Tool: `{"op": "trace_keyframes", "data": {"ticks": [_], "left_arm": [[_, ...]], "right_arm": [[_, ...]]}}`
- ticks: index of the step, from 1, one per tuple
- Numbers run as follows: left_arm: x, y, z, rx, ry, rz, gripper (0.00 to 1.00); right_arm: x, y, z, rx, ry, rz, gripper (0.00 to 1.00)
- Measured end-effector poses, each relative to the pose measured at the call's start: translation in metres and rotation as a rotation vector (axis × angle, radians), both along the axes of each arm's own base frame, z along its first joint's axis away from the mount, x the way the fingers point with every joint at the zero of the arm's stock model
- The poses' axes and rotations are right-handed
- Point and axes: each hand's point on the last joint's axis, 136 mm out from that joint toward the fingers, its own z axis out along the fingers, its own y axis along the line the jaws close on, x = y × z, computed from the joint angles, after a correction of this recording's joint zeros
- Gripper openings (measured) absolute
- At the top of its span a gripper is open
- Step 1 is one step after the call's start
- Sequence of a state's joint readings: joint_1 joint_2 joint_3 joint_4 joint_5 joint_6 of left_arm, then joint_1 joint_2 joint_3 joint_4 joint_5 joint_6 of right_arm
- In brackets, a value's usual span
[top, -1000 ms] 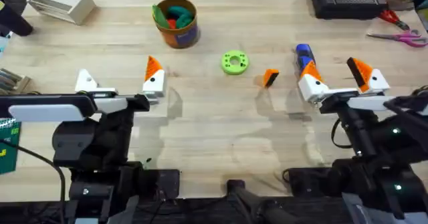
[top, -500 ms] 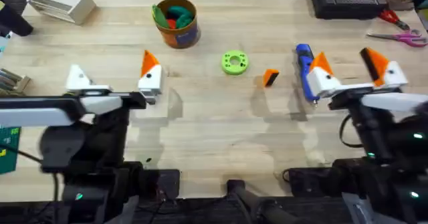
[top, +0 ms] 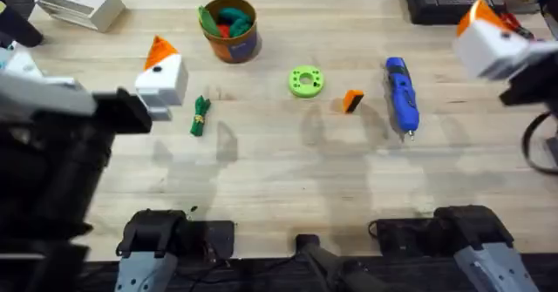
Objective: Pick up the gripper from the table and insert it into the empty holder that is missing its gripper. Then pick up a screw, insert it into the mounting hole, and use the screwdriver to tighten it. Finally, clean up the table by picking up the vegetable and placing it into the bucket.
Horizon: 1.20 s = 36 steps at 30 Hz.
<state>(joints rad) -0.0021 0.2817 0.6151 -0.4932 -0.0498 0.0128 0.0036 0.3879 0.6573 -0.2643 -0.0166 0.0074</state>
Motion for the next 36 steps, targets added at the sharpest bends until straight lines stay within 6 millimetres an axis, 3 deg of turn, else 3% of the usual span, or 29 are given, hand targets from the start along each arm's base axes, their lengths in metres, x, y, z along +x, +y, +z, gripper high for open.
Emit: {"op": "trace_keyframes", "data": {"ticks": [3,7,16,22,36], "left_arm": [[0.014,0.000,-0.004,0.007,0.181,-0.002,0.986],[0.026,0.000,-0.008,0.007,0.303,-0.002,0.985],[0.043,0.000,-0.038,0.008,0.559,-0.003,0.985],[0.049,0.000,-0.061,0.008,0.660,-0.004,0.986],[0.055,0.000,-0.081,0.008,0.742,-0.004,0.985]], "right_arm": [[0.021,0.000,0.000,-0.001,0.177,0.000,0.990],[0.032,0.001,-0.013,0.000,0.340,0.004,0.991],[0.036,0.001,-0.055,0.000,0.668,0.006,0.991],[0.032,0.001,-0.072,0.000,0.761,0.006,0.991],[0.031,0.001,-0.072,0.000,0.762,0.006,0.991]]}}
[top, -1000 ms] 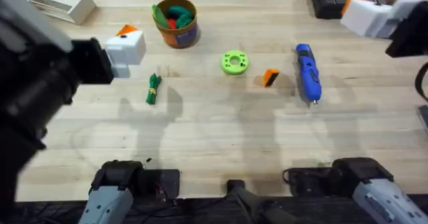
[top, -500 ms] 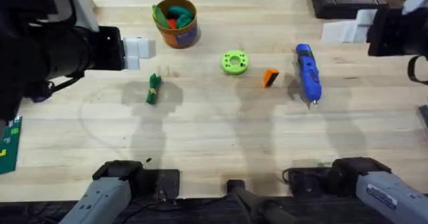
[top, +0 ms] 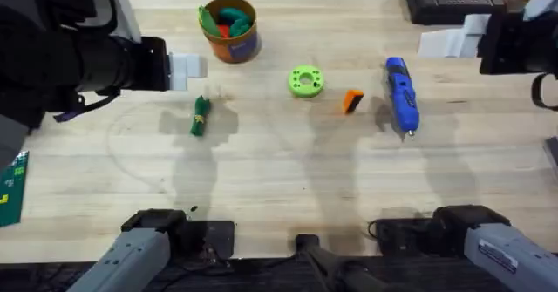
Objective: Pick up the gripper from the table and insert it into the empty holder that is missing its gripper. Then pick up a screw, insert it into the mounting hole, and use the screwdriver to tighten it. Finally, clean up the table by picking up the vegetable and placing it into the bucket.
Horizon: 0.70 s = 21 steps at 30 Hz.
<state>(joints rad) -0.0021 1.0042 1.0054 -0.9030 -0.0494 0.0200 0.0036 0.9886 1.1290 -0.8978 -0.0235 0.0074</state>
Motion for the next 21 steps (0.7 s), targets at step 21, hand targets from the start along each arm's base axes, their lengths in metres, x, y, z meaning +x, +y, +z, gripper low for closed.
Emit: {"op": "trace_keyframes", "data": {"ticks": [21], "left_arm": [[-0.028,-0.002,-0.065,-0.011,0.207,0.000,0.985]], "right_arm": [[0.000,0.000,0.000,0.000,0.000,0.000,0.991]]}}
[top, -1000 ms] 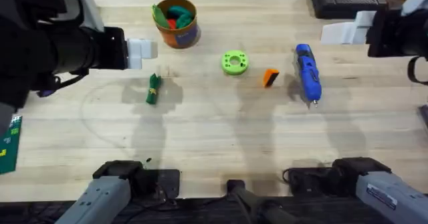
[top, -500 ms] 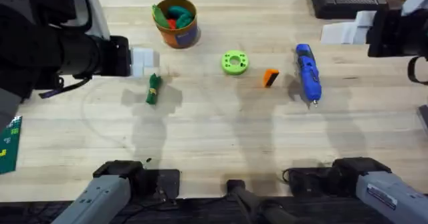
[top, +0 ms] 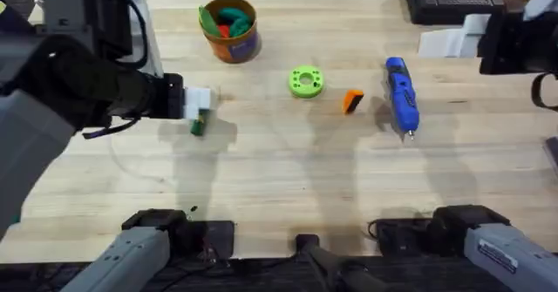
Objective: Pick up the gripper from the table and insert it into the empty holder that is missing its gripper. Then pick up a screw, insert it into the mounting hole, and use the screwdriver to tighten it. Finally, clean up the table by picking up the vegetable and placing it into the bucket.
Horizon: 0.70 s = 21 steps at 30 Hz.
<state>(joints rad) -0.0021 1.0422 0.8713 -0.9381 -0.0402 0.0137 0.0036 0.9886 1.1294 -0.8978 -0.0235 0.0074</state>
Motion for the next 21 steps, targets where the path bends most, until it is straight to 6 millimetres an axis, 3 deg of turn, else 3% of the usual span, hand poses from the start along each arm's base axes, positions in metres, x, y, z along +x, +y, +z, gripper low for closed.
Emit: {"op": "trace_keyframes", "data": {"ticks": [17,21], "left_arm": [[0.020,-0.001,-0.088,-0.006,0.283,0.012,0.985],[0.024,-0.001,-0.093,-0.006,0.284,0.012,0.985]], "right_arm": [[0.000,0.000,0.000,0.000,0.000,0.000,0.991],[0.000,0.000,0.000,0.000,0.000,0.000,0.991]]}}
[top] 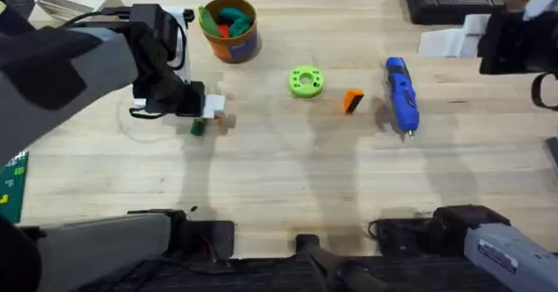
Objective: Pick up the gripper from the table and insert it into the empty holder that is missing its gripper. Then pick up a screw, insert it into the mounting hole, and use the screwdriver to tighten it. Finally, clean up the table by picking up the vegetable and placing it into the bucket.
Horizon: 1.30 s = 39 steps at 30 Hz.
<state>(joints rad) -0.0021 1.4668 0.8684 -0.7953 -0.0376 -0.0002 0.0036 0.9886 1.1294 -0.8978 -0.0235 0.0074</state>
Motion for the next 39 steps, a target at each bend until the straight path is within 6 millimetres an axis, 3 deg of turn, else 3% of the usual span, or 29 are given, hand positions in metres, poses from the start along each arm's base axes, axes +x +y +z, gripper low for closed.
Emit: {"op": "trace_keyframes", "data": {"ticks": [17,26,35,36,39], "left_arm": [[0.006,0.003,-0.012,-0.011,0.000,0.017,0.976],[0.006,0.003,-0.012,-0.016,-0.002,0.023,0.595],[0.006,0.003,-0.012,-0.016,-0.002,0.024,0.061],[0.006,0.003,-0.012,-0.016,-0.002,0.023,0.017],[0.006,0.003,-0.012,-0.016,-0.002,0.023,0.010]], "right_arm": [[0.000,0.000,0.000,0.000,0.000,0.000,0.990],[0.000,0.000,0.000,0.000,0.000,0.000,0.990],[0.000,0.000,0.000,0.000,0.000,0.000,0.990],[0.000,0.000,0.000,0.000,0.000,0.000,0.990],[0.000,0.000,0.000,0.000,0.000,0.000,0.990]]}}
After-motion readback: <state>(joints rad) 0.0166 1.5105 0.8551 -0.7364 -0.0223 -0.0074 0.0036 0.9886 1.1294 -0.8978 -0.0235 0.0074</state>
